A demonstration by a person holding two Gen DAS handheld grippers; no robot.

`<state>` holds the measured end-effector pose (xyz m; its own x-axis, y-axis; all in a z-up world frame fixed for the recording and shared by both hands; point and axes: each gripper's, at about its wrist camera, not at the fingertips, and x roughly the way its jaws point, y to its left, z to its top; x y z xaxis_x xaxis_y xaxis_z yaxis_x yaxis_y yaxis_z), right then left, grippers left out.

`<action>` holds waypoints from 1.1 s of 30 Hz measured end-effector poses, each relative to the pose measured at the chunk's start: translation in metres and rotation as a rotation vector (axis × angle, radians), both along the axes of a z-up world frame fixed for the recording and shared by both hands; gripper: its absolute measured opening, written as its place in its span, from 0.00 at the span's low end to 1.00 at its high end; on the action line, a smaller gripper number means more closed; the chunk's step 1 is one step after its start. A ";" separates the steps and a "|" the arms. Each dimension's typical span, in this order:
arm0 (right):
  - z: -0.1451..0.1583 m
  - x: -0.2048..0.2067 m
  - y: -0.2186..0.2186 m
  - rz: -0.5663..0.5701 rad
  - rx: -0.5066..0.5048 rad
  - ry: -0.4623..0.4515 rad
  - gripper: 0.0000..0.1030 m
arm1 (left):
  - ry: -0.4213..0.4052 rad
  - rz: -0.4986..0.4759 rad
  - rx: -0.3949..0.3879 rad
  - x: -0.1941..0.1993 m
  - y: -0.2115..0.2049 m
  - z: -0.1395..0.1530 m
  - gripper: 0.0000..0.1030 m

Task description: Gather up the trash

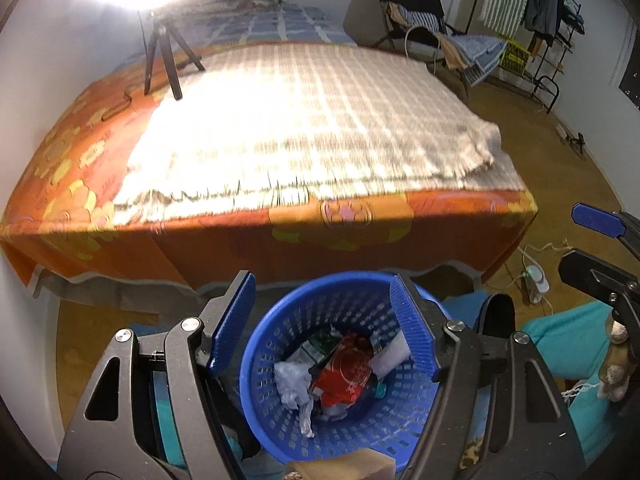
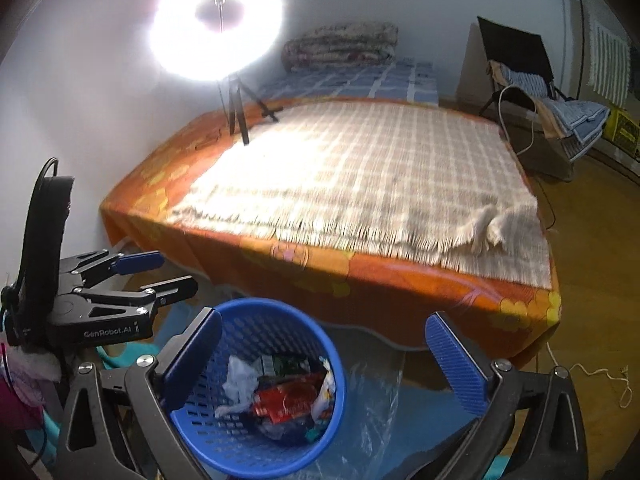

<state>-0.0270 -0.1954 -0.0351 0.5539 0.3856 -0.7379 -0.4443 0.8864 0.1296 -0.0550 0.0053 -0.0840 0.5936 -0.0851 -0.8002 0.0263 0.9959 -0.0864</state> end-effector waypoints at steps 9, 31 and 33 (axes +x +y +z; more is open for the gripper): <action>0.037 0.018 -0.007 -0.038 0.058 -0.093 1.00 | -0.148 0.026 -0.014 0.008 0.001 0.053 0.82; 0.088 0.069 -0.009 -0.041 0.140 -0.230 1.00 | -0.373 0.047 0.032 0.049 -0.008 0.143 0.99; 0.089 0.073 -0.010 -0.044 0.139 -0.235 1.00 | -0.378 0.046 0.033 0.054 -0.008 0.145 0.99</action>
